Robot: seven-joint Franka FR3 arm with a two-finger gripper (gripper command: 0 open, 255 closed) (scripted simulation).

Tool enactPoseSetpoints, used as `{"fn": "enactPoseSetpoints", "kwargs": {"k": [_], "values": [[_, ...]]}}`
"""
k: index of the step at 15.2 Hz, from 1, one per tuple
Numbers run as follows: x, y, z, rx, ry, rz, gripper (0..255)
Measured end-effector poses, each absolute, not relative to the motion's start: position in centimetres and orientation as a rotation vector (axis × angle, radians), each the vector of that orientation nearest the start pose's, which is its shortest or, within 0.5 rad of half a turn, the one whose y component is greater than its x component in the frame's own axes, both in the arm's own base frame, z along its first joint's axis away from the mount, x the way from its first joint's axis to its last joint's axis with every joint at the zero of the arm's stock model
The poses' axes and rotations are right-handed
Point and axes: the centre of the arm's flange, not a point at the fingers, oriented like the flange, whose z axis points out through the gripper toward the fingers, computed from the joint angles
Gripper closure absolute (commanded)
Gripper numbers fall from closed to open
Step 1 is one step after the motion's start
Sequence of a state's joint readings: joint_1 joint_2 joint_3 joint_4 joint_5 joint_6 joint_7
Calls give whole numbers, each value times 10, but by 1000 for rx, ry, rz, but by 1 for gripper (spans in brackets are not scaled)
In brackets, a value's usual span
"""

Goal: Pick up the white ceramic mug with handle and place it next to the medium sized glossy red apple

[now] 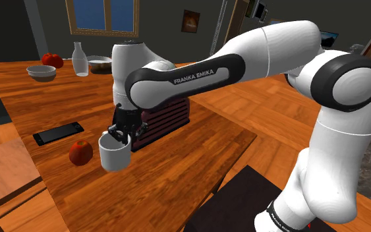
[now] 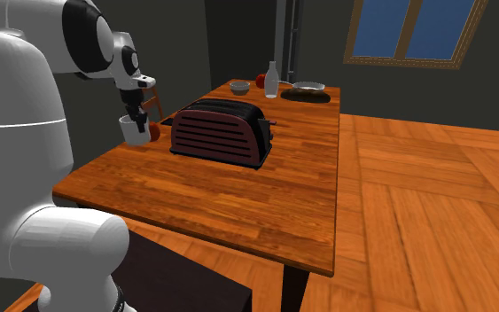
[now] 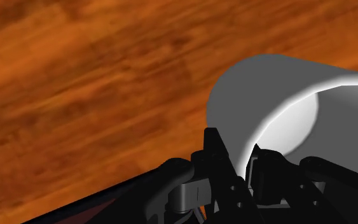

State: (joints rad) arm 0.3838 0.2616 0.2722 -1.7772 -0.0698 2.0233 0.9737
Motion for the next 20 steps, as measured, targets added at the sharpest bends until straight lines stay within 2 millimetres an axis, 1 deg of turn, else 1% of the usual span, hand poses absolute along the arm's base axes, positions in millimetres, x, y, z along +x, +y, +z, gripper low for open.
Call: {"fn": "enactPoseSetpoints", "kwargs": {"k": [4,12,14,19,20], "values": [[509,370,393,-3106,462,14,255],[507,371,350,-3106,462,14,255],[507,371,346,-3106,462,14,255],[507,370,345,-3106,462,13,255],[507,370,345,-3106,462,13,0]]}}
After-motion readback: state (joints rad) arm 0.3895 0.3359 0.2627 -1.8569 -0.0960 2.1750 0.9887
